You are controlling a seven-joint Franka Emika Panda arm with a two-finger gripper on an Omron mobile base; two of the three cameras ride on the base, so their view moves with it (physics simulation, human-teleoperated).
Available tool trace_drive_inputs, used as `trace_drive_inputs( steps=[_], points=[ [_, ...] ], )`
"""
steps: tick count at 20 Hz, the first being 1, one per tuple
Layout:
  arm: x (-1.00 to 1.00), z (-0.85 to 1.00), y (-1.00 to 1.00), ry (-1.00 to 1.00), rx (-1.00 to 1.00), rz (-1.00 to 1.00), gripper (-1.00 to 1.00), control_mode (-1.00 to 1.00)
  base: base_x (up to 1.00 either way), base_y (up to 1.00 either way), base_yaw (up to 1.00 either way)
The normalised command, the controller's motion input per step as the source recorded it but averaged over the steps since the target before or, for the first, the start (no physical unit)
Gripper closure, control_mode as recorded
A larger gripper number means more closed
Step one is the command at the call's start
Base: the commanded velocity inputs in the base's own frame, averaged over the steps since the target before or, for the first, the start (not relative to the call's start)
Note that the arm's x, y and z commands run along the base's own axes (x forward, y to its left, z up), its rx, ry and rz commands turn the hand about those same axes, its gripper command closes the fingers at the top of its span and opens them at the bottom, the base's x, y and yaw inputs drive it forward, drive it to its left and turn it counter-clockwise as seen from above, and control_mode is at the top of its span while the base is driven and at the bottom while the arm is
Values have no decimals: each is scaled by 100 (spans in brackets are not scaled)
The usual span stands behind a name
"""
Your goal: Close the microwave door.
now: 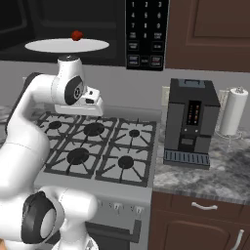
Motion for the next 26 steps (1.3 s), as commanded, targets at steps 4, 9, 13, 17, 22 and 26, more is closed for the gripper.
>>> trace_drive_inputs(
  steps=[4,9,13,17,22,26],
  points=[
    [-44,7,10,-16,0,1,-100,-100,0,0,0],
    [-100,62,28,-56,0,-1,-100,-100,0,0,0],
    [-100,73,31,-53,-2,-5,-100,-100,0,0,0],
    [-100,81,62,-41,-12,-11,-100,-100,0,0,0],
    [-89,66,32,-26,-10,-1,-100,-100,0,0,0],
    [-87,28,42,-7,-10,5,-100,-100,0,0,0]
  ],
)
